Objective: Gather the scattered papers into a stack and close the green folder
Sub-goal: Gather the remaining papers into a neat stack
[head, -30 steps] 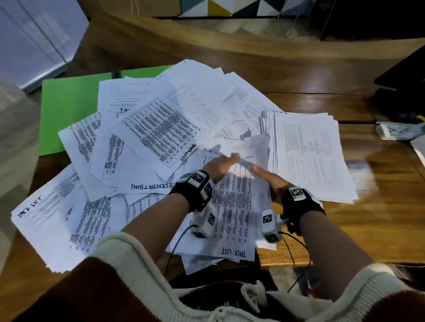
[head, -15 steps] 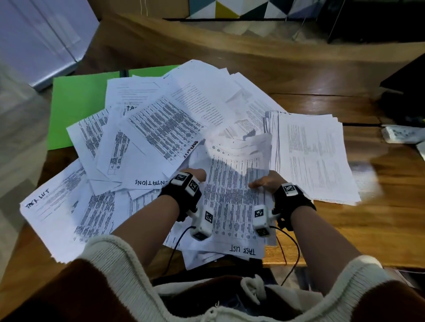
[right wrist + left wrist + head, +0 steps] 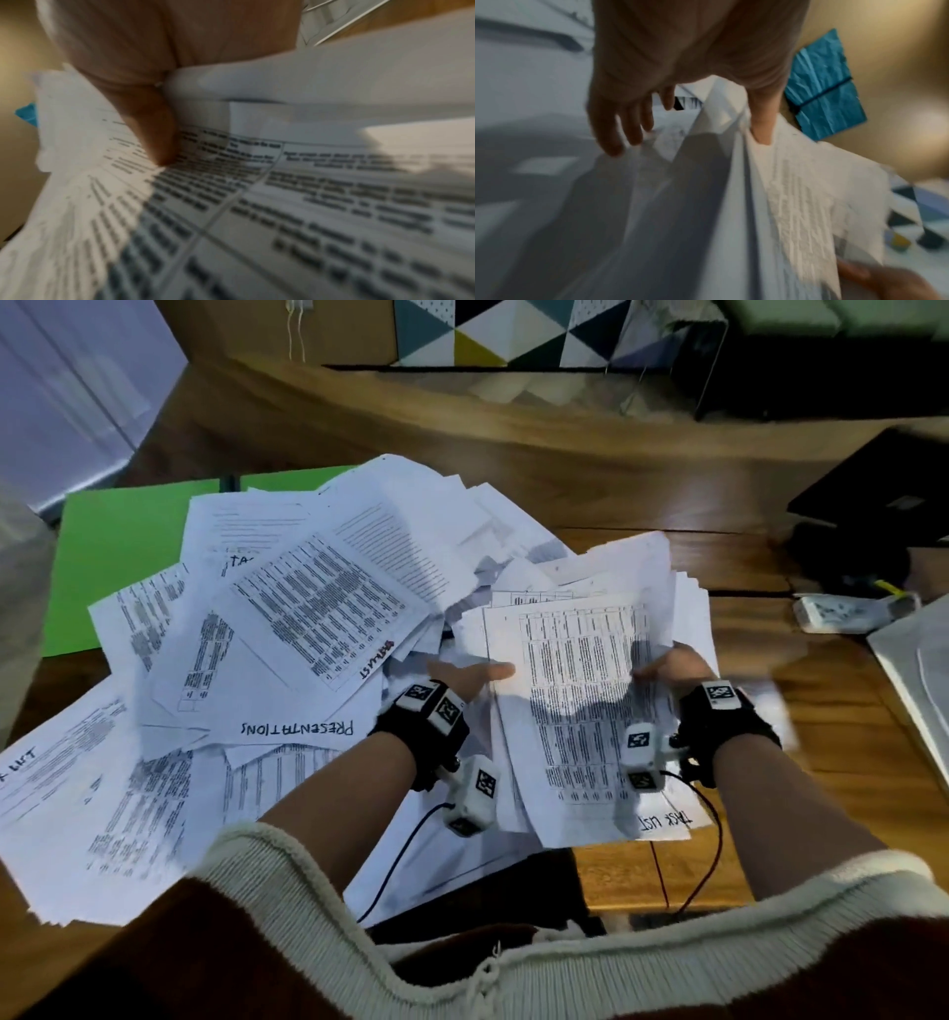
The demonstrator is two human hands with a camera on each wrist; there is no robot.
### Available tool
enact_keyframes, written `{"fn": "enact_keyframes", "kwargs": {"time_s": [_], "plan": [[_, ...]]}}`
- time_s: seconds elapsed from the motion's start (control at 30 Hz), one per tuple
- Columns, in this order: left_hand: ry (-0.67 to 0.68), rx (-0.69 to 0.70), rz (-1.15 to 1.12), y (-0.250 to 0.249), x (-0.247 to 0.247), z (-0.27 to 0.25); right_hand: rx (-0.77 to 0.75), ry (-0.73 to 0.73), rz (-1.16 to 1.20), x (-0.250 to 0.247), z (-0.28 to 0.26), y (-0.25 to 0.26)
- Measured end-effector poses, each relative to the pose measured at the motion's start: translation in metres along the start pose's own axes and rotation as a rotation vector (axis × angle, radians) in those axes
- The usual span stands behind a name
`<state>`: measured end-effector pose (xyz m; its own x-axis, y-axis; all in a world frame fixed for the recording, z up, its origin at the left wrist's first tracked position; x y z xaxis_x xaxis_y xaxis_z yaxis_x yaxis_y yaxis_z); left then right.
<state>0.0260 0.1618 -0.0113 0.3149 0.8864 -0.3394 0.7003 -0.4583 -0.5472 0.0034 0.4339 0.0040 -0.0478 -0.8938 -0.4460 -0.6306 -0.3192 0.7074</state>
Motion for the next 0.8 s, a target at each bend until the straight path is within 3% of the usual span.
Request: {"fn": "enact_keyframes", "kwargs": {"time_s": [0.17, 0.3, 0.4, 0.6, 0.7, 0.8], "plan": [[0.128, 0.036, -0.302, -0.007, 0.007, 0.018, -0.093, -0.017, 0.209, -0.016, 0.007, 0.021], [0.122, 0.262, -0.602, -0.033, -0.008, 0.009, -0.140, 0.032, 0.400, -0.016, 0.010, 0.050], [-0.018, 0.412, -0.569, -0.047, -0.025, 0.001, -0.205, 0.049, 0.460, -0.010, 0.009, 0.067], [-0.474, 0.624, -0.413, -0.076, -0.070, -0.025, -0.319, 0.056, 0.618, 0.004, 0.000, 0.090], [-0.554, 0.717, -0.383, -0.076, -0.093, -0.032, -0.327, 0.067, 0.686, 0.015, -0.005, 0.093], [-0.537, 0.769, -0.403, -0.078, -0.113, -0.036, -0.267, 0.029, 0.687, 0.029, -0.006, 0.085]]}}
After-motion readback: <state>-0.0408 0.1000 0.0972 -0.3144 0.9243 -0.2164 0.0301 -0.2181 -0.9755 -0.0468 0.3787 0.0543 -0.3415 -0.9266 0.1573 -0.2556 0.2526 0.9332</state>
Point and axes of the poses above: each hand's wrist, its own z-axis towards the middle knuckle, its own x-axis out of the palm, y = z × x, the point moved 2 cm from there along z, towards the middle knuckle, and after that the axes turned 10 degrees about z, right-handed, at the moved point
